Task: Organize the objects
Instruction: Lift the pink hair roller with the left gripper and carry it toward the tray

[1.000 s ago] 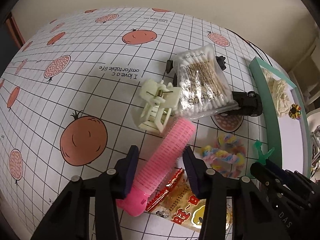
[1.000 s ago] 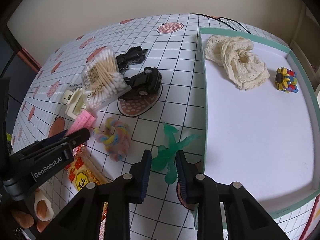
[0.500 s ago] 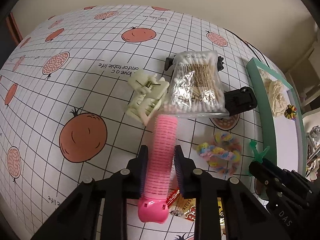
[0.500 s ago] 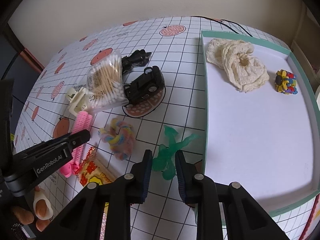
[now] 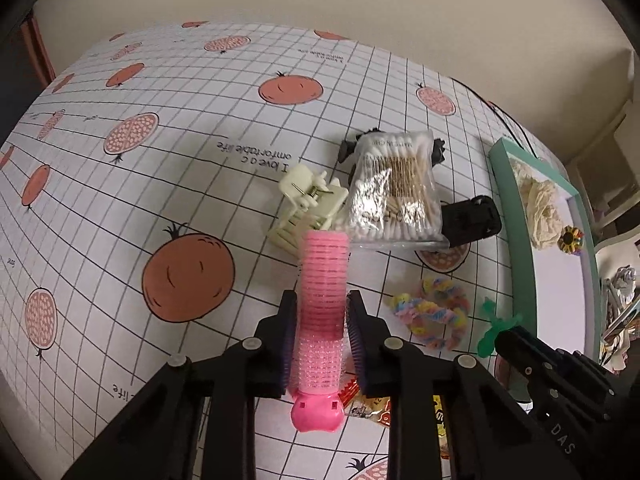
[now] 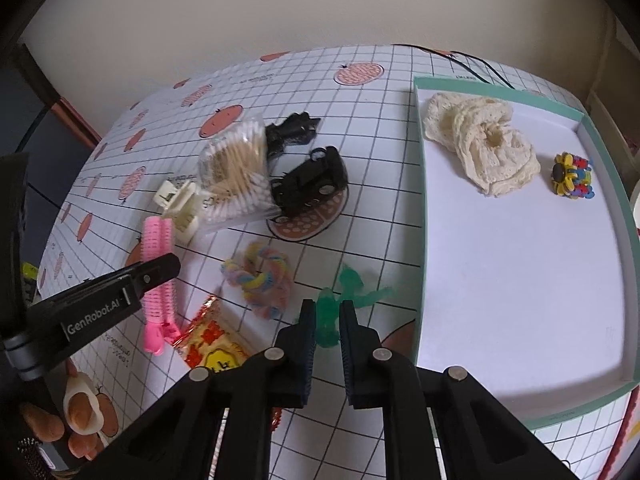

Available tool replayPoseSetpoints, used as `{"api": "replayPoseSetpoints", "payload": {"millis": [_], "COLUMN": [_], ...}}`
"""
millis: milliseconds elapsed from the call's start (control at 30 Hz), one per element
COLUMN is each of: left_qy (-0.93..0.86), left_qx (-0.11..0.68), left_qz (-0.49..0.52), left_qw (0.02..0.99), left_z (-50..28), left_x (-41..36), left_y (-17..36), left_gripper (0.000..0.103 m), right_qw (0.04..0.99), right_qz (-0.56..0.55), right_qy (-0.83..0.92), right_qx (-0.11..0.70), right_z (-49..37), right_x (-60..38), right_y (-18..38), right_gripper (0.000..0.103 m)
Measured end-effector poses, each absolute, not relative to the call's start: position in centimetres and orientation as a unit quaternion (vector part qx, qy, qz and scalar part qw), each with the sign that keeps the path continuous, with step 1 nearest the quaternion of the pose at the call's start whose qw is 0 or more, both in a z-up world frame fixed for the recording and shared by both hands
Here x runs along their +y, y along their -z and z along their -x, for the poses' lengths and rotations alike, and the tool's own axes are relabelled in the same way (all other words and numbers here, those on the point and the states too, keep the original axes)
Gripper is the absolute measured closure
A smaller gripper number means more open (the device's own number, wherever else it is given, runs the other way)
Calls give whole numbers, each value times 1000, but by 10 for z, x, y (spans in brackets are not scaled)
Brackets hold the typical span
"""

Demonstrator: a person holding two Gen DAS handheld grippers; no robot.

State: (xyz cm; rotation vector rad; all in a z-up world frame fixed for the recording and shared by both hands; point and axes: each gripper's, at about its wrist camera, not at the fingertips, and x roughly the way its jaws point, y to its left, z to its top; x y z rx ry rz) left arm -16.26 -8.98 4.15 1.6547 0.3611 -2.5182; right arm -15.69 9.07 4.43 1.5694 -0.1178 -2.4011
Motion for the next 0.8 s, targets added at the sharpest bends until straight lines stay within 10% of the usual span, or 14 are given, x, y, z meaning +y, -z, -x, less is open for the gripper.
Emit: {"api": "replayPoseSetpoints", "payload": {"millis": [800], "left_qy": [843], "left_qx": [151], "left_qz": [-511], "left_qw": [72], "left_z": [155], "left_x": [-104], "left_y": [-65], "left_gripper": [78], "right_qw": [136], "right_qz": [-528], "right_qy": [837], "right_qx": [-43], "right_z": [159], "right_x": [97], "right_y": [-54], "right_gripper": [91]}}
